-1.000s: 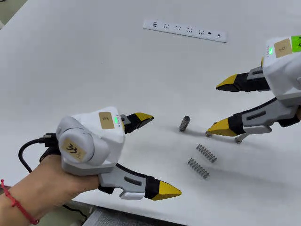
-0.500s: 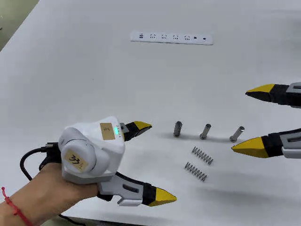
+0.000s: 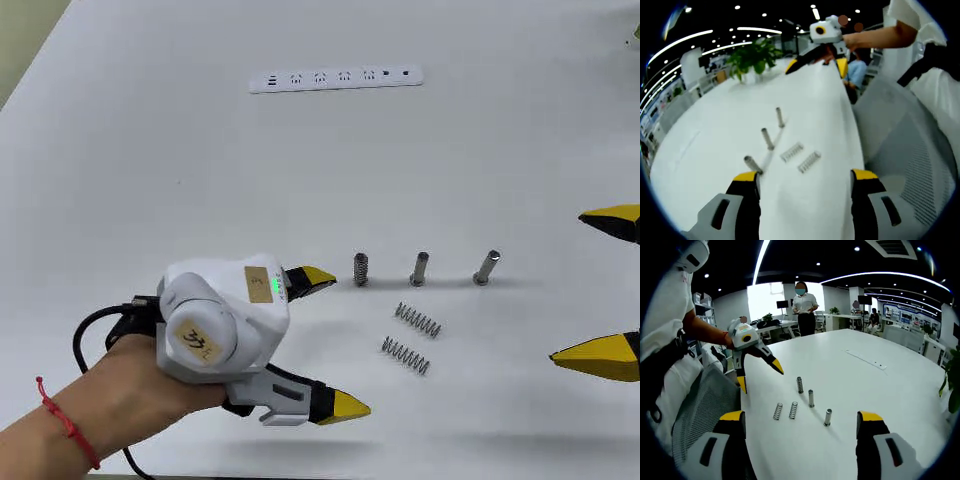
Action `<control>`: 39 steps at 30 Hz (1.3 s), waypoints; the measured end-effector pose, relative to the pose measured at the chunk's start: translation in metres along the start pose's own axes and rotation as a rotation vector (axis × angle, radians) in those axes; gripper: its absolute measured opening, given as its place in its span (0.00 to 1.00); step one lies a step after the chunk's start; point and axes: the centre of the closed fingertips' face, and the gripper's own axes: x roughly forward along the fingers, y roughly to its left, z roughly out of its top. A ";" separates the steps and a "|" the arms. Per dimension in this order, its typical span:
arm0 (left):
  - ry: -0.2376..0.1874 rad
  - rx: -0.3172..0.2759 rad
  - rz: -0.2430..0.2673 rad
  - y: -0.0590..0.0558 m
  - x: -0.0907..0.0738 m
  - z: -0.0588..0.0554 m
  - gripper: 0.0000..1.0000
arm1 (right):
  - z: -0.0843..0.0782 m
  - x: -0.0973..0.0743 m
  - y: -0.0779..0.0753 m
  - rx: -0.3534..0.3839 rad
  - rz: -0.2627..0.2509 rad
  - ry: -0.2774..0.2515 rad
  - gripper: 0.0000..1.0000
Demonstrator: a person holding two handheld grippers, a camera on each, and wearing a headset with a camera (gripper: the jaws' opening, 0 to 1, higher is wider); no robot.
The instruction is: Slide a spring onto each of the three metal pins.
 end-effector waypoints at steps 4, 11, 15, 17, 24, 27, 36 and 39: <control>0.065 0.086 -0.031 0.001 0.013 -0.007 0.63 | -0.009 -0.006 0.002 0.017 -0.015 -0.004 0.95; 0.123 0.177 -0.073 0.002 0.032 -0.008 0.43 | -0.018 -0.012 0.007 0.049 -0.037 -0.006 0.95; 0.150 0.237 -0.105 0.000 0.046 -0.010 0.33 | -0.021 -0.014 0.008 0.062 -0.054 -0.011 0.95; 0.172 0.255 -0.126 -0.001 0.052 -0.014 0.31 | -0.021 -0.016 0.008 0.071 -0.061 -0.018 0.95; 0.209 0.311 -0.168 -0.005 0.065 -0.018 0.24 | -0.027 -0.023 0.008 0.087 -0.074 -0.023 0.94; 0.229 0.331 -0.180 -0.004 0.070 -0.021 0.24 | -0.031 -0.025 0.008 0.098 -0.080 -0.024 0.94; 0.245 0.309 -0.202 -0.004 0.070 -0.024 0.16 | -0.034 -0.029 0.006 0.105 -0.091 -0.027 0.93; 0.246 0.309 -0.203 -0.004 0.069 -0.025 0.14 | -0.034 -0.029 0.006 0.106 -0.093 -0.028 0.93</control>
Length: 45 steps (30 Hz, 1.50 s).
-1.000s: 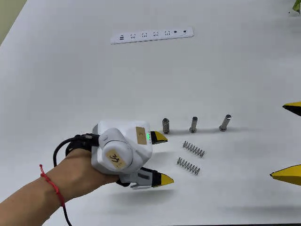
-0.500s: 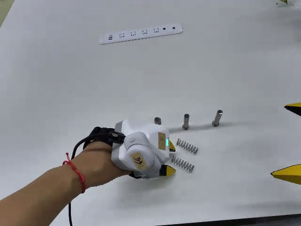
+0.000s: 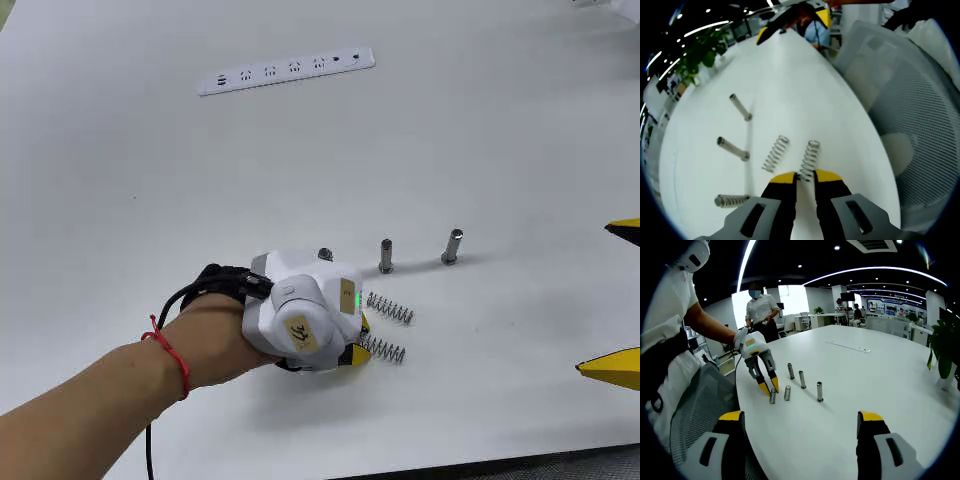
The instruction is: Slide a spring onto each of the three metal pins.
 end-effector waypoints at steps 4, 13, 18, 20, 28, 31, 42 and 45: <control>0.003 -0.005 -0.003 -0.001 0.000 0.000 0.12 | -0.001 0.000 0.001 0.000 0.002 0.003 0.93; 0.016 -0.025 0.010 -0.001 0.000 -0.001 0.12 | -0.004 0.001 0.002 0.004 0.003 0.006 0.93; 0.011 -0.047 0.023 -0.001 0.000 -0.001 0.11 | -0.009 0.003 0.002 0.004 0.007 0.011 0.93; 0.007 -0.054 0.027 -0.002 0.000 -0.001 0.11 | -0.010 0.004 0.002 0.000 0.009 0.015 0.93; -0.013 -0.083 0.034 -0.005 0.000 -0.001 0.11 | -0.018 0.010 0.007 -0.012 0.026 0.033 0.92; -0.028 -0.101 0.037 -0.007 0.000 0.000 0.11 | -0.021 0.012 0.007 -0.015 0.029 0.042 0.92; -0.098 -0.163 0.059 -0.012 -0.008 0.010 0.11 | -0.005 0.024 0.023 -0.005 0.065 0.010 0.89; -0.120 -0.177 0.071 -0.012 -0.013 0.014 0.11 | 0.001 0.029 0.030 0.003 0.086 0.005 0.85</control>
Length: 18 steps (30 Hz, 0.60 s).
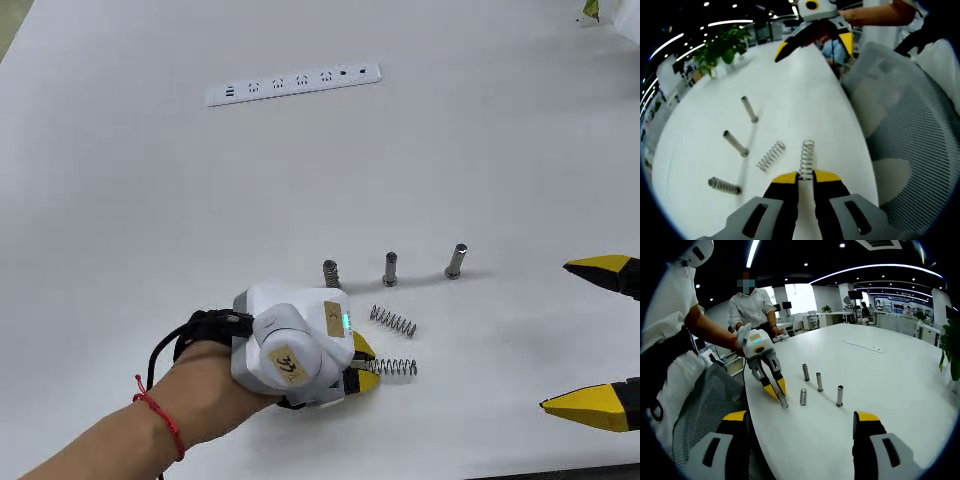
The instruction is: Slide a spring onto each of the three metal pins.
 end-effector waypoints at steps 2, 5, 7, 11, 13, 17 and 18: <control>-0.029 -0.014 0.013 0.000 -0.005 0.006 0.11 | 0.006 0.004 0.005 0.016 0.010 -0.012 0.83; -0.086 -0.045 0.042 0.002 -0.014 0.019 0.11 | 0.020 0.009 0.011 0.033 0.020 -0.041 0.79; -0.130 -0.076 0.056 0.004 -0.020 0.028 0.11 | 0.027 0.012 0.014 0.066 0.029 -0.050 0.73; -0.219 -0.121 0.096 0.008 -0.035 0.047 0.11 | 0.044 0.019 0.020 0.089 0.036 -0.088 0.65; -0.268 -0.152 0.113 0.009 -0.042 0.057 0.11 | 0.054 0.023 0.020 0.120 0.030 -0.130 0.60; -0.340 -0.184 0.139 0.013 -0.056 0.073 0.11 | 0.063 0.029 0.021 0.174 0.024 -0.158 0.50; -0.359 -0.196 0.144 0.015 -0.059 0.077 0.11 | 0.066 0.031 0.022 0.182 0.022 -0.167 0.48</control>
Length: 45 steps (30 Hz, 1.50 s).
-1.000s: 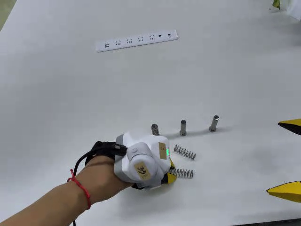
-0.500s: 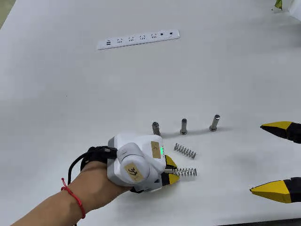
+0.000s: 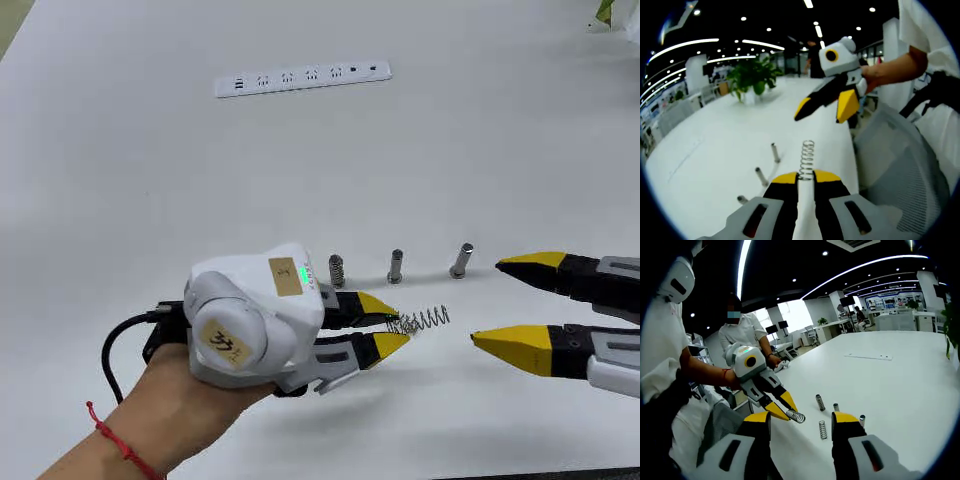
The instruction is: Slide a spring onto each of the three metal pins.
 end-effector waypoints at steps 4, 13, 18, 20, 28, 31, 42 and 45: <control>-0.083 -0.046 0.025 0.004 -0.007 0.021 0.11 | 0.012 0.007 0.006 0.051 0.004 -0.049 0.42; -0.198 -0.106 0.048 0.009 -0.018 0.050 0.11 | 0.038 0.011 0.009 0.171 -0.011 -0.174 0.30; -0.237 -0.126 0.052 0.009 -0.020 0.059 0.11 | 0.047 0.011 0.011 0.222 0.003 -0.219 0.27; -0.249 -0.133 0.050 0.009 -0.021 0.062 0.11 | 0.050 0.011 0.010 0.233 0.004 -0.236 0.25; -0.283 -0.148 0.041 0.007 -0.022 0.072 0.11 | 0.060 0.011 0.012 0.260 0.019 -0.274 0.18; -0.284 -0.147 0.038 0.007 -0.022 0.072 0.11 | 0.062 0.011 0.013 0.258 0.021 -0.281 0.16; -0.284 -0.155 0.025 0.003 -0.021 0.073 0.11 | 0.065 0.012 0.018 0.230 0.030 -0.267 0.12; -0.279 -0.160 0.017 0.001 -0.019 0.072 0.11 | 0.065 0.012 0.020 0.210 0.034 -0.251 0.12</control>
